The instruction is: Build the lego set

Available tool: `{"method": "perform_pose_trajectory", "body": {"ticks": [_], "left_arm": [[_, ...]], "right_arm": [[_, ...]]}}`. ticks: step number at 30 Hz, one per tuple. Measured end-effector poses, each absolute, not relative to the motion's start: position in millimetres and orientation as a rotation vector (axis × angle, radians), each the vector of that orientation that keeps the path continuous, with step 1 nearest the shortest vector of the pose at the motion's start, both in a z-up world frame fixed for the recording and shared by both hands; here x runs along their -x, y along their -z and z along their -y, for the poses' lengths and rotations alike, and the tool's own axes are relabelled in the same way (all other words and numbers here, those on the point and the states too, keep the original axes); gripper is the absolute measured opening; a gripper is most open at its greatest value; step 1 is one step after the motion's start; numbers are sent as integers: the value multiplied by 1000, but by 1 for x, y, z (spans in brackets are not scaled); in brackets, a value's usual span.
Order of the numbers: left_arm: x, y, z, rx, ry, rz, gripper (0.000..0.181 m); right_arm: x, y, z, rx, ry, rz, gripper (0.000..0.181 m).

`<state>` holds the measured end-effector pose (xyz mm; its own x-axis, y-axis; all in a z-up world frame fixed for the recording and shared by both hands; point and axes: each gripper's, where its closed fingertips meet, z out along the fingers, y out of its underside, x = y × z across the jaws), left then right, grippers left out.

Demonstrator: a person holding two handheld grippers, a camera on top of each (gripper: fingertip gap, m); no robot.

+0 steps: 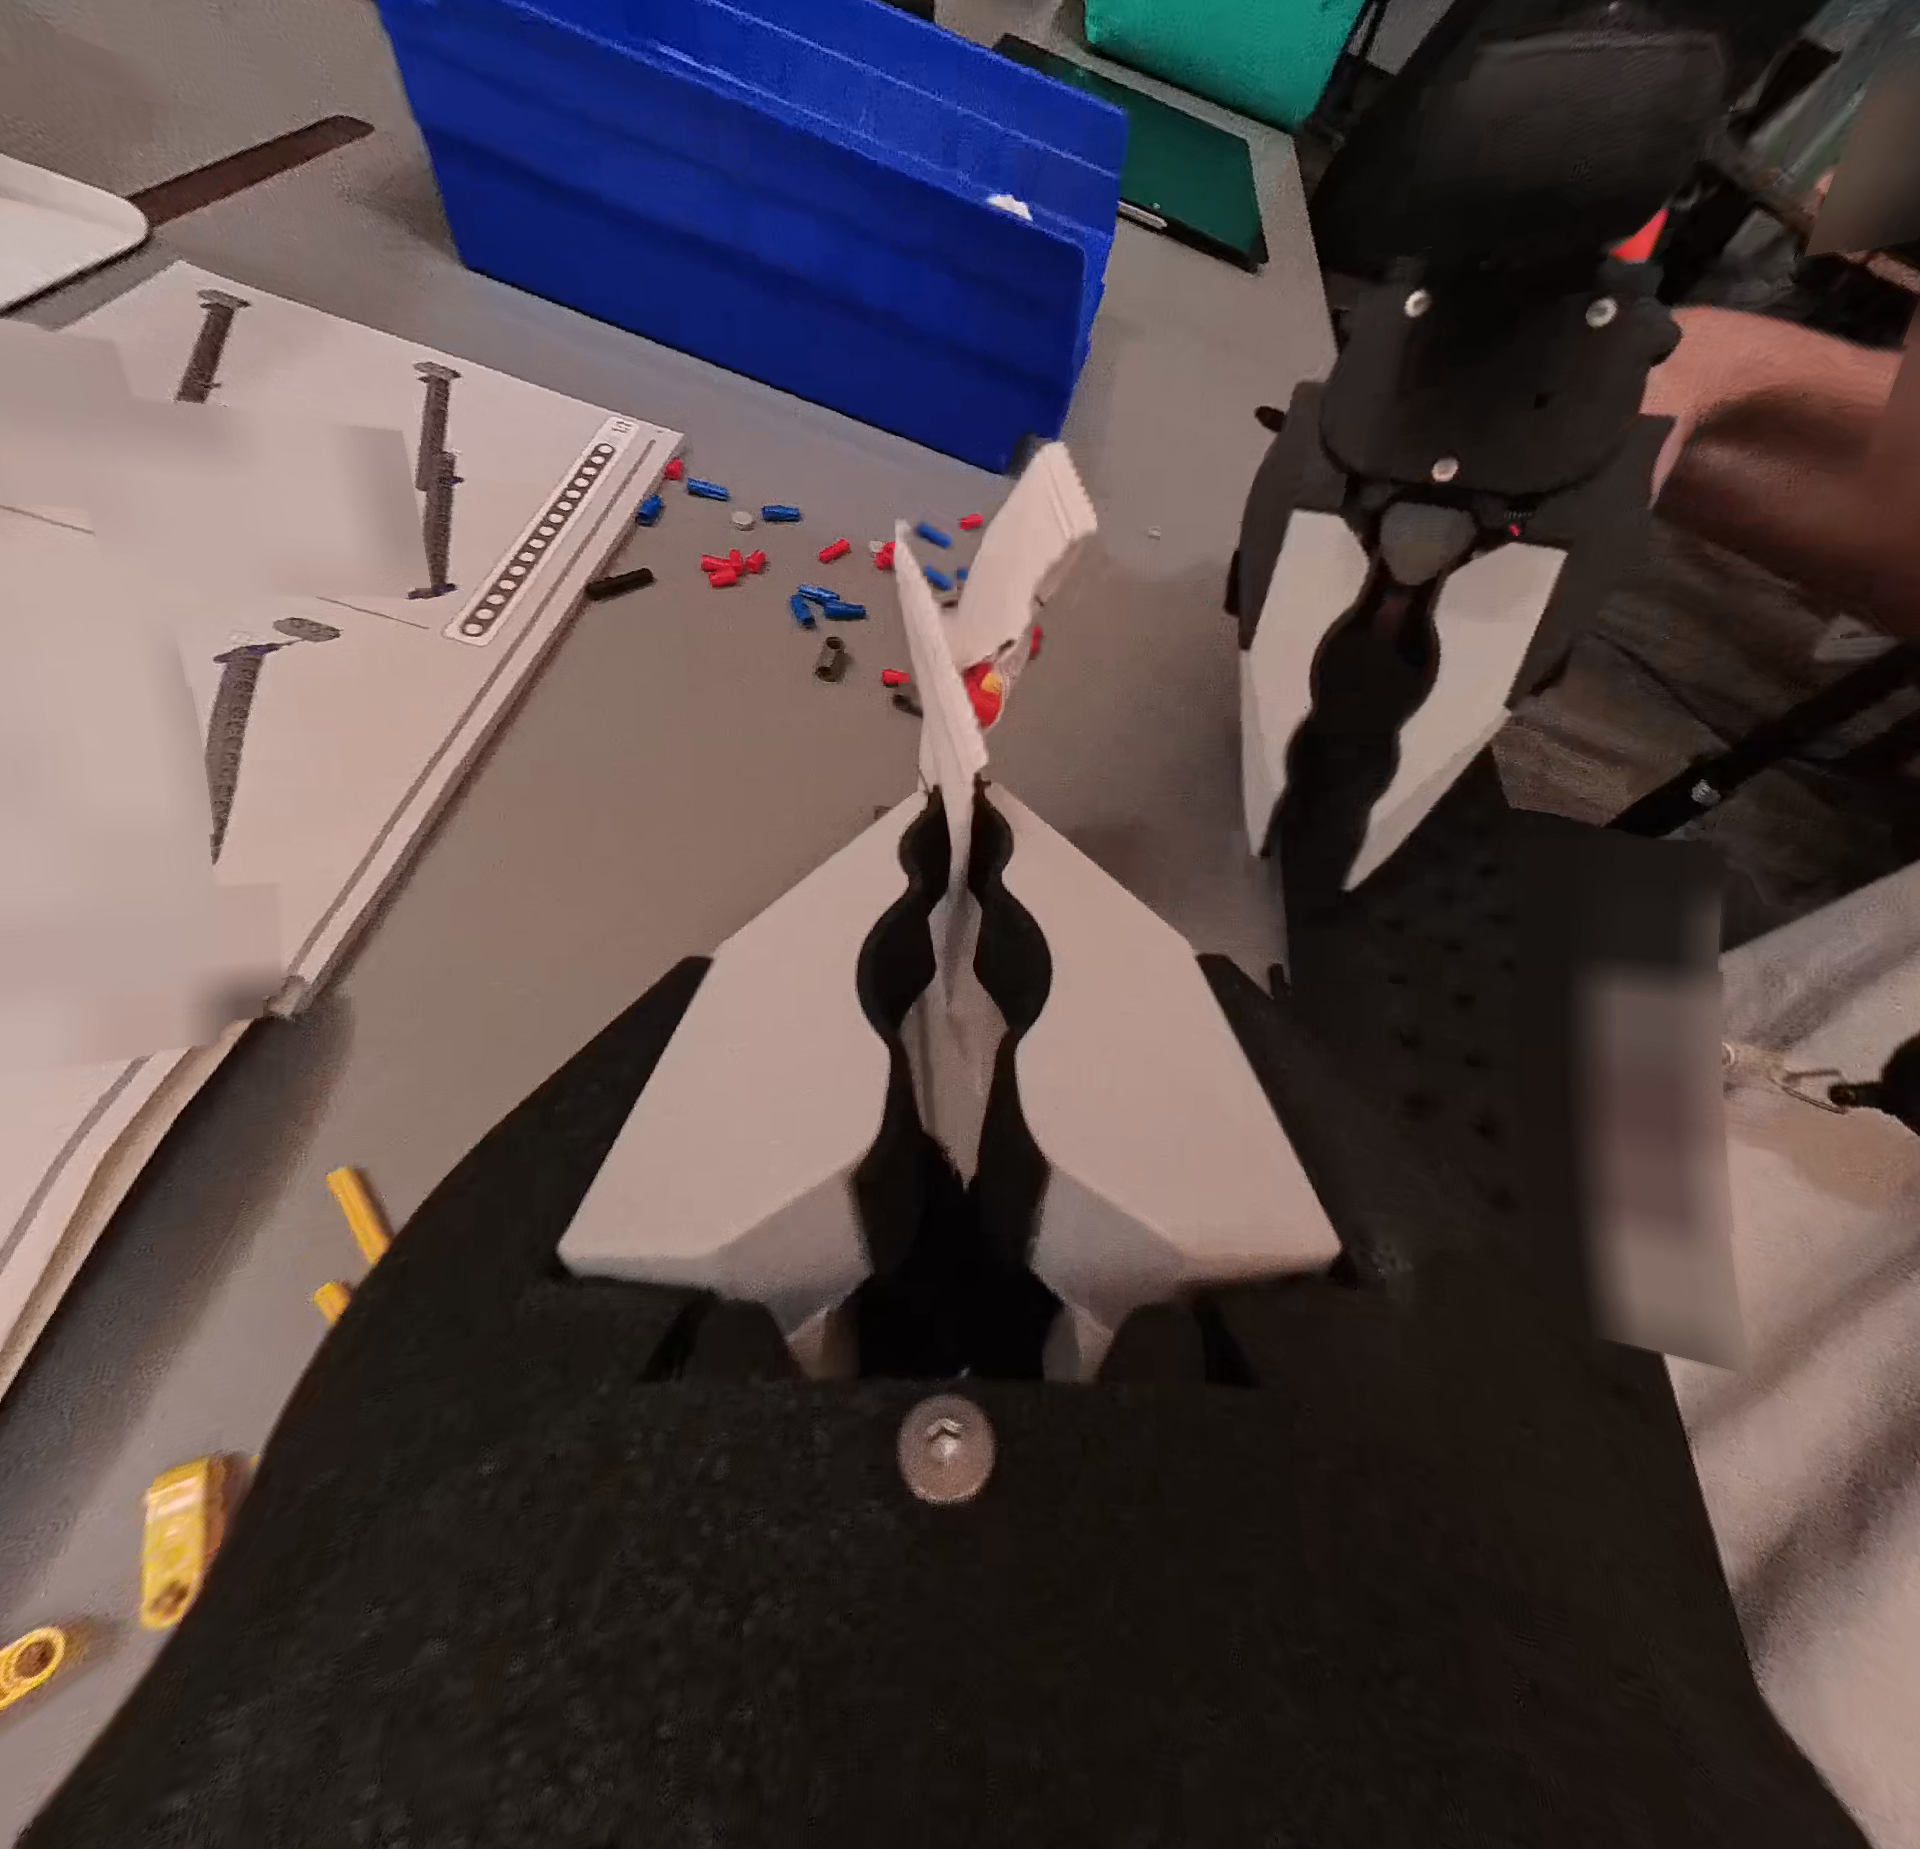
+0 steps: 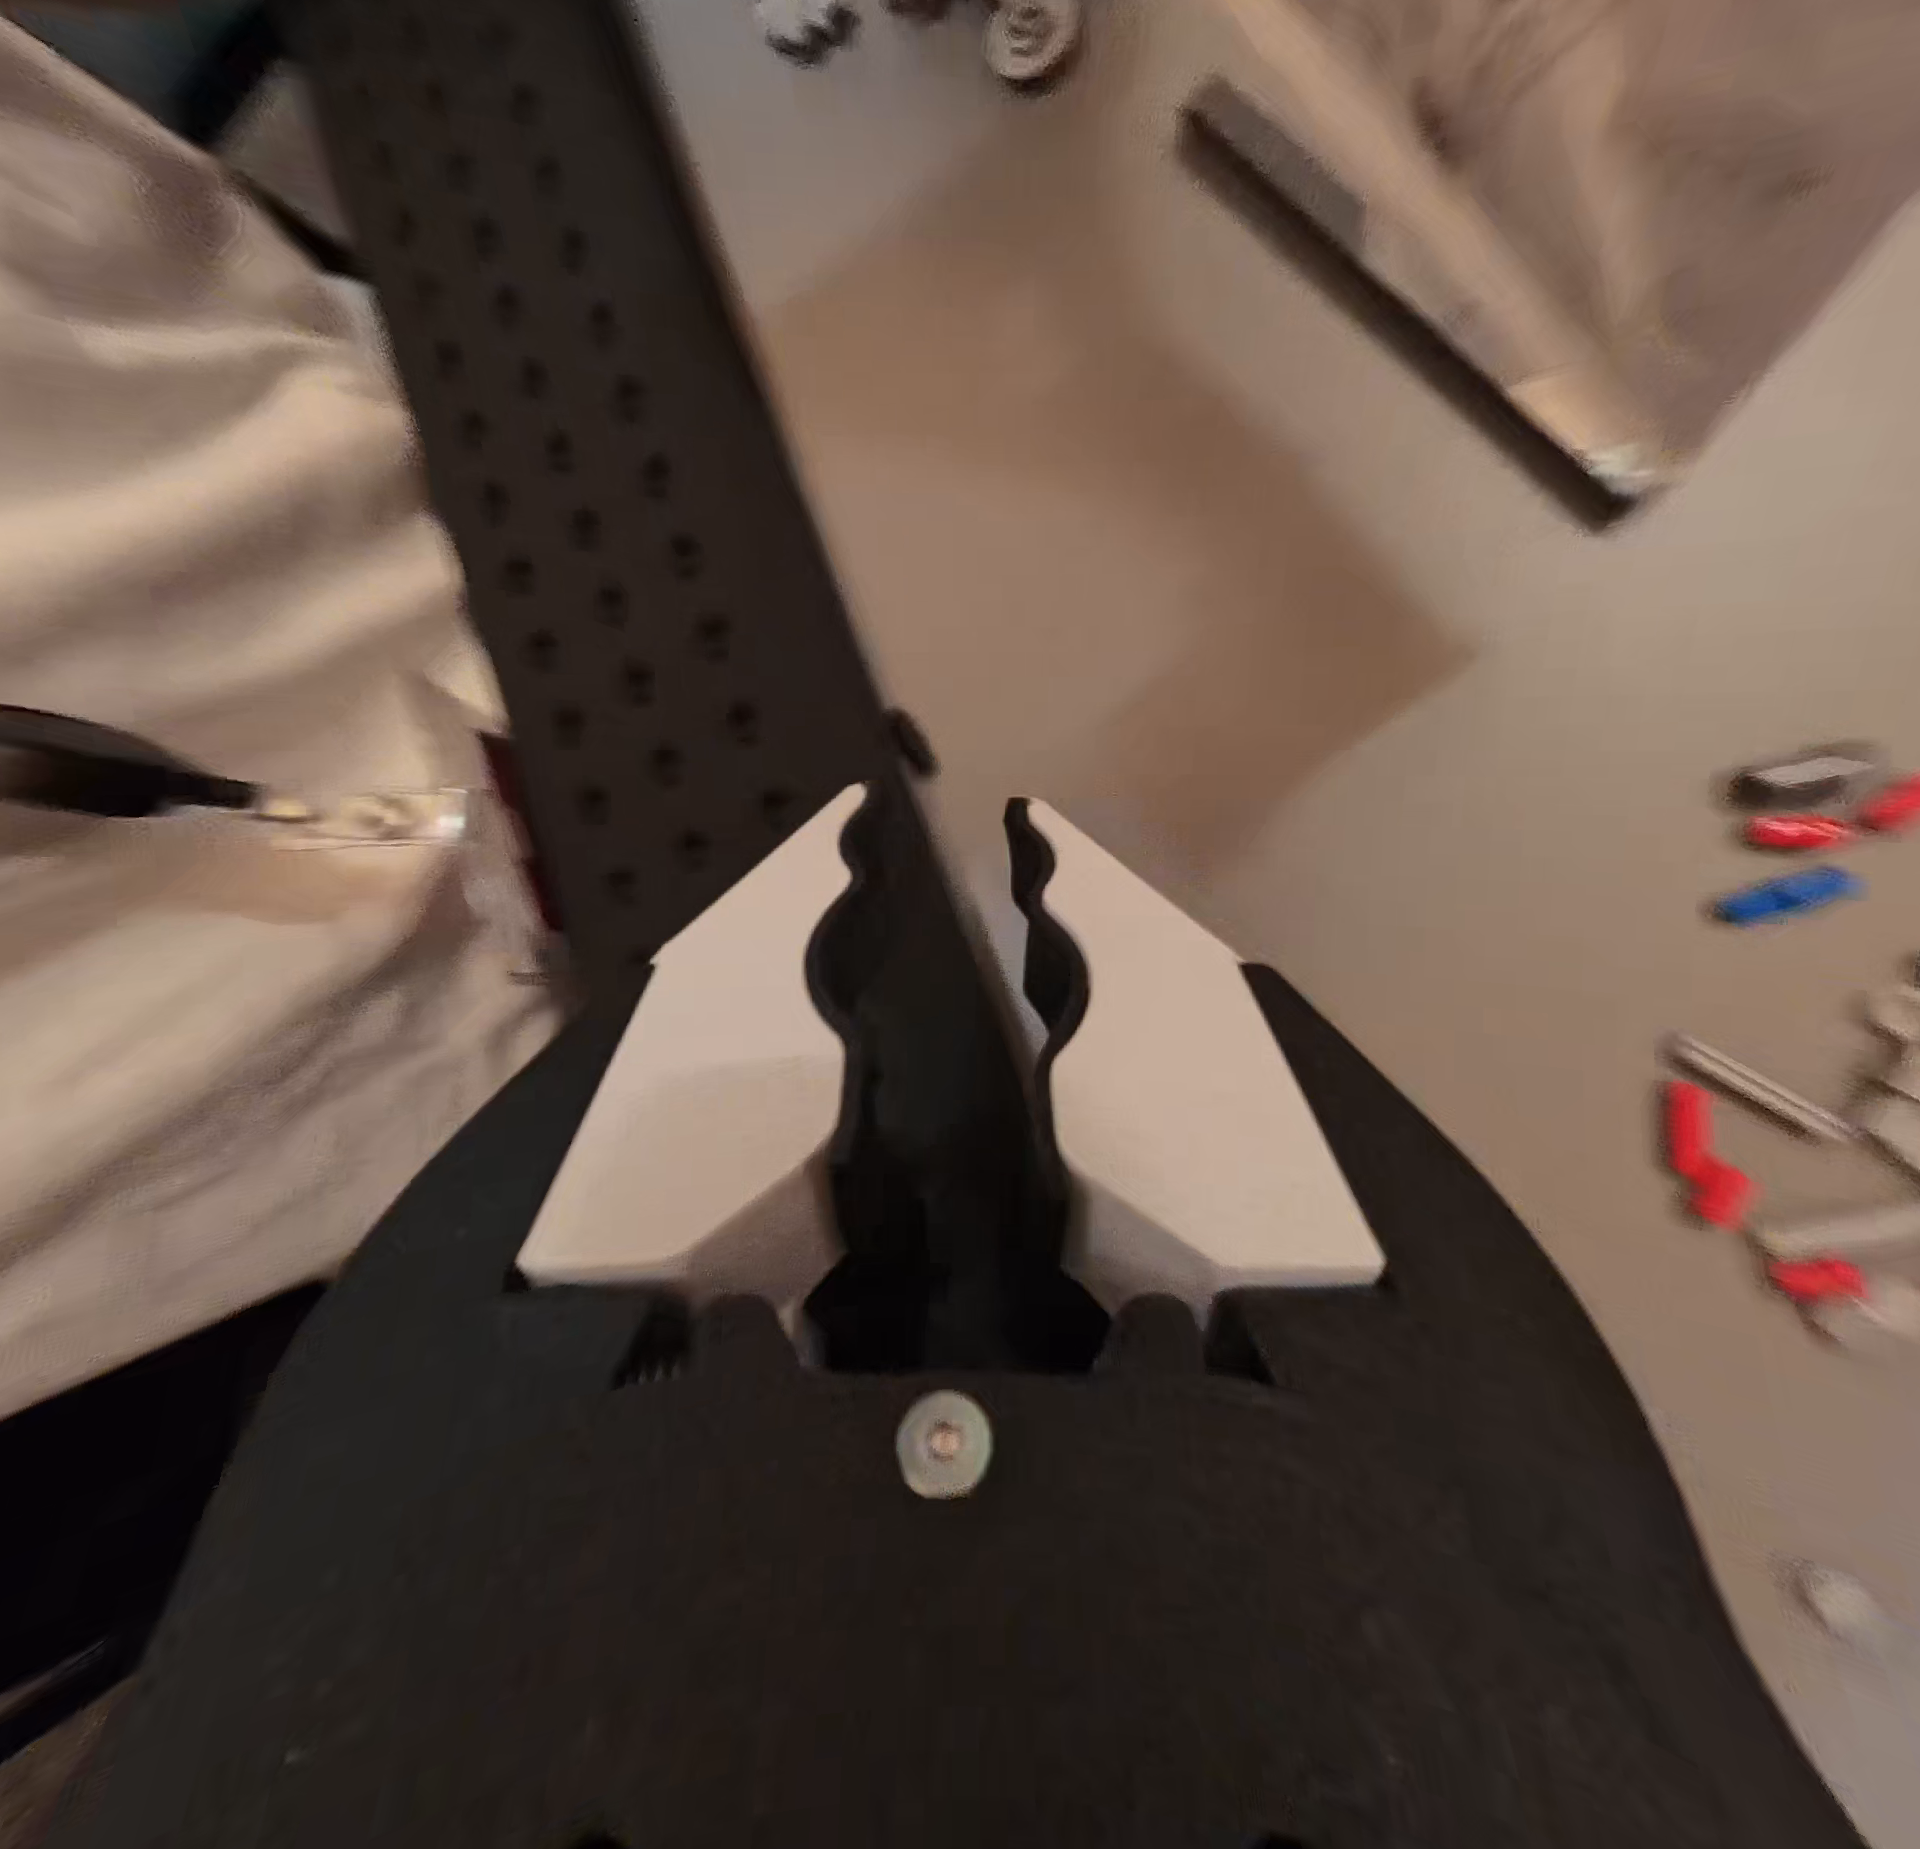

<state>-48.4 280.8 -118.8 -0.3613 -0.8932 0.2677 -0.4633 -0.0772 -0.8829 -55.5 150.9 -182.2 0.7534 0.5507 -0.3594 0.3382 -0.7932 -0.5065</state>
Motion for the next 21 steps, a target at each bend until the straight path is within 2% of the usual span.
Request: {"method": "perform_pose_trajectory", "body": {"ticks": [4,11,17,21], "left_arm": [[52,120,-294,1503,1446,-1732,0],[55,123,-299,1523,1480,-1743,0],[55,125,-298,1522,1482,-1748,0],[54,126,-296,1514,1468,-1755,0]], "right_arm": [[84,173,-144,2509,-911,723,22],[74,200,-162,2444,-641,1015,14],[73,201,-169,2304,-524,1316,32],[73,207,-165,2260,-466,1483,32]]}}
